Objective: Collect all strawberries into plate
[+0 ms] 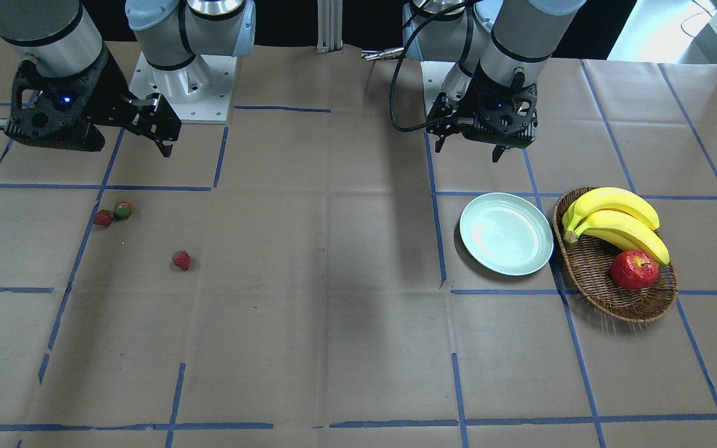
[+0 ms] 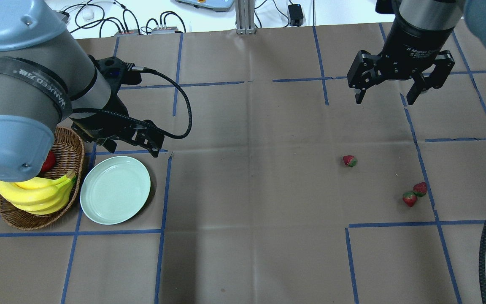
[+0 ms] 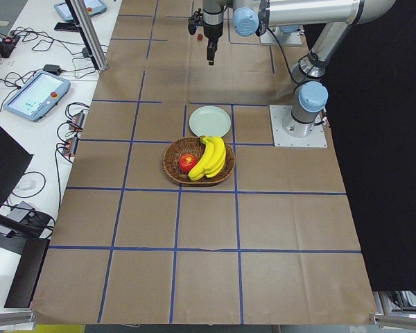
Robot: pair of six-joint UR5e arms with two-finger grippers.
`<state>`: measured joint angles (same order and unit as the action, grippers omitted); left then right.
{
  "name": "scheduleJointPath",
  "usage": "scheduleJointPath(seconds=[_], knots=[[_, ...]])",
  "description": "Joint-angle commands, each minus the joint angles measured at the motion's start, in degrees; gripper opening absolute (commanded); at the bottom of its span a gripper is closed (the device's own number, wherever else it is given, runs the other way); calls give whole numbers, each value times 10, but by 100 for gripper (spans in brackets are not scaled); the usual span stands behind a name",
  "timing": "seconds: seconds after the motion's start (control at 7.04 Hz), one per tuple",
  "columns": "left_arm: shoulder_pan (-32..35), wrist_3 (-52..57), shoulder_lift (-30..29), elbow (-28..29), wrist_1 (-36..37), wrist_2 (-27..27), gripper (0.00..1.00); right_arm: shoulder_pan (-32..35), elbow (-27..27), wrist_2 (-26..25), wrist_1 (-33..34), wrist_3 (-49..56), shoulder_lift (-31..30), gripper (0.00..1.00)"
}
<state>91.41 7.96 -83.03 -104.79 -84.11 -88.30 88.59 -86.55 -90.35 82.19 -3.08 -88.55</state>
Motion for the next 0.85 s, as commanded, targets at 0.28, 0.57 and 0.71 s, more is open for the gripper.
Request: scheduleJointPath(seconds=[0.28,0.57,0.71], knots=[[0,-1,-1,0,0,1,100,0,0,0,0,0,0,100],[0,-2,-1,2,0,1,100,0,-1,0,0,1,1,100],[0,-1,-1,2,0,1,100,0,-1,1,0,1,3,100]])
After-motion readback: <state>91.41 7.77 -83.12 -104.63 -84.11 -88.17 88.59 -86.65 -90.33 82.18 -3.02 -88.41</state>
